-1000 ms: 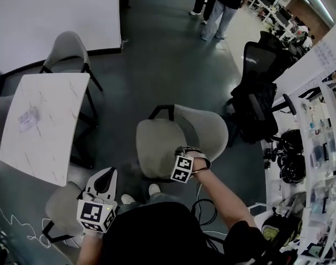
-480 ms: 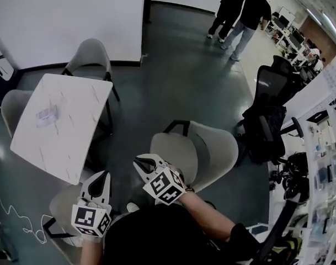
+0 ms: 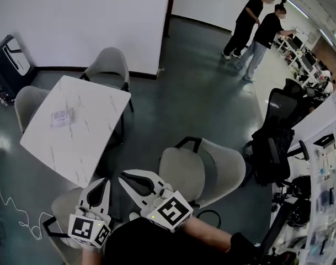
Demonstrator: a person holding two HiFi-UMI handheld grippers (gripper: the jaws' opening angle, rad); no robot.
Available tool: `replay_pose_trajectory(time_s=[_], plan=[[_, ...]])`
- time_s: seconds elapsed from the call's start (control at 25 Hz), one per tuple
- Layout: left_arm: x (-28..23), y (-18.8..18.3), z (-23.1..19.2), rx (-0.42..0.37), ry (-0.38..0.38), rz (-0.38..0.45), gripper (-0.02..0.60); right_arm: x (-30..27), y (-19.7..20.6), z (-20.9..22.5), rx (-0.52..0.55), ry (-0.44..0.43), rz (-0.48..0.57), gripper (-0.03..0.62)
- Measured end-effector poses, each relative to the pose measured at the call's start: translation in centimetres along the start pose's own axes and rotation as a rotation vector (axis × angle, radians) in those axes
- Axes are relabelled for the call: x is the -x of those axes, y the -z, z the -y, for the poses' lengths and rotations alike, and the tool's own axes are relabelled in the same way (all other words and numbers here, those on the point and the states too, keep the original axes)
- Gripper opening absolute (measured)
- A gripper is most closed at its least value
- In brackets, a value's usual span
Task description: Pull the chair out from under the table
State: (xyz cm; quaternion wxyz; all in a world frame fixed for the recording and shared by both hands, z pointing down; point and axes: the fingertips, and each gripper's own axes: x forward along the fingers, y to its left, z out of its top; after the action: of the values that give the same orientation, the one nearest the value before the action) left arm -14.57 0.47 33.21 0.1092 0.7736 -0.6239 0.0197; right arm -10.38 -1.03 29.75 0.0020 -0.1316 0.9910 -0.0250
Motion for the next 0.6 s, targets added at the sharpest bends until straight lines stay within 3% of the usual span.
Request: replay_pose_trajectory(time_s=[0.6], plan=[[-0.8,-1.2,0.4,-0.007,0.018,0.049,0.006,0.8,0.2,1.3,-0.105,0.058,0.047,0.035]])
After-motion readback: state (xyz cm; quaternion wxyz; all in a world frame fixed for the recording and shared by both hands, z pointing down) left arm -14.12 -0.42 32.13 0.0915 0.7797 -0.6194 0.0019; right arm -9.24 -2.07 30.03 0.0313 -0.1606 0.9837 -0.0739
